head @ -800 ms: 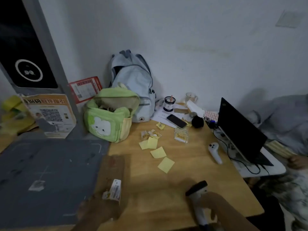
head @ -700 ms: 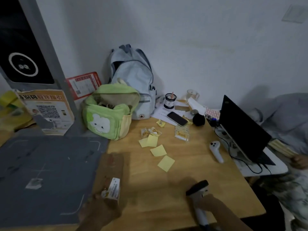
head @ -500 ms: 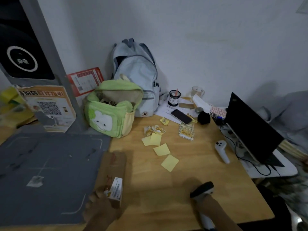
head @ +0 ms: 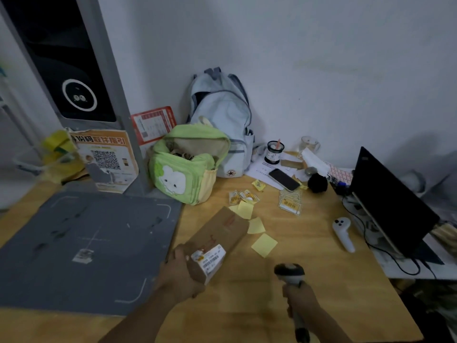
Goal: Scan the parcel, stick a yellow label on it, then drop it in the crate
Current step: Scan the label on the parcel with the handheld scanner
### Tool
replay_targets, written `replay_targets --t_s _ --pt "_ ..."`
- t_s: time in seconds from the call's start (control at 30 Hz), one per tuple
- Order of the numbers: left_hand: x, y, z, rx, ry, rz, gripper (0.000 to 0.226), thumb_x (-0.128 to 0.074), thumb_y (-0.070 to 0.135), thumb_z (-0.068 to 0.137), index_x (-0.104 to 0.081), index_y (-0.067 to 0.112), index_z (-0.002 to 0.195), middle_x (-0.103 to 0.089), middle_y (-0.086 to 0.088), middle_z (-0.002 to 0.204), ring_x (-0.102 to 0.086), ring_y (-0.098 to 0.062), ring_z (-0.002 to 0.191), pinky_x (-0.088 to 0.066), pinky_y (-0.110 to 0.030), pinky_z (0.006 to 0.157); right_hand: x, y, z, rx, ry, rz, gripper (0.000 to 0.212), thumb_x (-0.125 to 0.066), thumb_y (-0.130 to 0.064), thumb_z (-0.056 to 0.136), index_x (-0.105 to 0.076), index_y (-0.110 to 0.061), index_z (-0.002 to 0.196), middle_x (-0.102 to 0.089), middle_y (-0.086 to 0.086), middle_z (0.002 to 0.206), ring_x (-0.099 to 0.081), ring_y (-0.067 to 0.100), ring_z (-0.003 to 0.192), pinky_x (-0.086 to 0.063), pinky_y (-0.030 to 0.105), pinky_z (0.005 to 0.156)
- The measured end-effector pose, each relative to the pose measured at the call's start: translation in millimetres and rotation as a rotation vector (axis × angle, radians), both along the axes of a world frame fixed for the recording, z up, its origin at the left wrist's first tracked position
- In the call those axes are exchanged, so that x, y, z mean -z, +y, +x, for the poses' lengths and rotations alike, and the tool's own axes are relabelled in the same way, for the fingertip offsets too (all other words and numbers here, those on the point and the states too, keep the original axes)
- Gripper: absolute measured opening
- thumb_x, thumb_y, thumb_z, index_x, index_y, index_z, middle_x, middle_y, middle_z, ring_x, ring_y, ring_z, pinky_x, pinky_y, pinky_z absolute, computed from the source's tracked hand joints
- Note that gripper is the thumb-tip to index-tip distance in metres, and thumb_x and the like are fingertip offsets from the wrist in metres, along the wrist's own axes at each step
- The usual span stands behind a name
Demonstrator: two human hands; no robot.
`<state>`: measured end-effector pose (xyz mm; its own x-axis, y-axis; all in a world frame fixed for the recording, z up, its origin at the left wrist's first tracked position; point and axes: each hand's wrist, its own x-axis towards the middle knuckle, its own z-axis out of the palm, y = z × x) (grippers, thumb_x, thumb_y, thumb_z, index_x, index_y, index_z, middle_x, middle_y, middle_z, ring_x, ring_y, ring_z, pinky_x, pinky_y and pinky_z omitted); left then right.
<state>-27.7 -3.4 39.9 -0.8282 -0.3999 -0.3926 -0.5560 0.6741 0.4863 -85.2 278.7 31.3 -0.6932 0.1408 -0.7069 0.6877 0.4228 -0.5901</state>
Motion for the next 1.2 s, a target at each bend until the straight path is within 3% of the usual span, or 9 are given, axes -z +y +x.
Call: replay_targets --t_s 0.17,0.27,0.33,0.5,0.7,1.07,1.2 --pt "-22.2 11.2 -11.5 0.082 0.152 0.011 0.108 -0.074 0.042 0.031 -0.028 0.027 0.127 -0.050 0.003 0.121 -0.048 -0.025 0.110 -0.053 -0.040 0.082 -56.8 -23.6 -2.5 -0.132 0.164 -0.177 0.025 -0.058 -0.003 0.085 -0.050 -0.005 0.062 -0.040 0.009 0.045 -0.039 0.022 0.037 -0.033 0.026 0.042" --pt "-37.4 18.3 -14.2 0.135 0.183 -0.043 0.103 -0.074 0.043 0.035 -0.029 0.025 0.126 -0.049 0.002 0.125 -0.046 -0.027 0.110 -0.050 -0.039 0.082 -95.0 -33.6 1.3 -0.220 0.296 -0.226 0.027 -0.060 -0.005 0.085 -0.054 -0.004 0.059 -0.046 0.009 0.044 -0.043 0.022 0.035 -0.037 0.027 0.041" --pt "-47.0 23.4 -13.1 0.184 0.174 -0.088 0.109 -0.076 0.044 0.041 -0.025 0.023 0.135 -0.047 0.002 0.132 -0.042 -0.028 0.116 -0.048 -0.039 0.086 -120.1 -36.8 6.3 -0.263 0.331 -0.230 0.022 -0.060 -0.006 0.084 -0.056 -0.001 0.063 -0.049 0.011 0.047 -0.044 0.022 0.035 -0.037 0.026 0.040" --pt "-63.0 30.6 -11.7 0.235 0.194 -0.106 0.111 -0.081 0.040 0.045 -0.023 0.021 0.137 -0.044 0.003 0.135 -0.036 -0.028 0.123 -0.049 -0.039 0.081 -161.9 -39.5 22.1 -0.359 0.227 -0.153 0.015 -0.061 -0.014 0.081 -0.057 -0.003 0.071 -0.051 0.011 0.061 -0.045 0.019 0.040 -0.037 0.024 0.044" --pt "-82.6 31.2 -20.3 0.260 0.273 -0.135 0.114 -0.082 0.041 0.042 -0.026 0.020 0.139 -0.043 0.003 0.139 -0.036 -0.027 0.125 -0.048 -0.039 0.091 -174.4 -41.0 29.5 -0.384 0.201 -0.066 0.021 -0.065 -0.024 0.082 -0.060 -0.005 0.075 -0.053 0.008 0.063 -0.051 0.019 0.044 -0.042 0.024 0.047" --pt "-91.9 34.3 -25.5 0.277 0.364 -0.126 0.109 -0.073 0.043 0.039 -0.027 0.022 0.136 -0.046 0.003 0.135 -0.038 -0.027 0.123 -0.048 -0.039 0.092 -191.7 -41.5 33.5 -0.314 0.292 -0.040 0.024 -0.061 -0.017 0.085 -0.052 -0.008 0.065 -0.046 0.006 0.058 -0.043 0.016 0.044 -0.036 0.023 0.046" --pt "-88.6 35.8 -26.4 0.273 0.384 -0.127 0.106 -0.069 0.046 0.037 -0.029 0.022 0.132 -0.047 0.004 0.132 -0.041 -0.027 0.120 -0.048 -0.040 0.091 -194.7 -39.8 35.3 -0.361 0.351 -0.111 0.011 -0.065 -0.020 0.083 -0.060 -0.011 0.083 -0.057 0.008 0.074 -0.053 0.019 0.052 -0.045 0.027 0.050"
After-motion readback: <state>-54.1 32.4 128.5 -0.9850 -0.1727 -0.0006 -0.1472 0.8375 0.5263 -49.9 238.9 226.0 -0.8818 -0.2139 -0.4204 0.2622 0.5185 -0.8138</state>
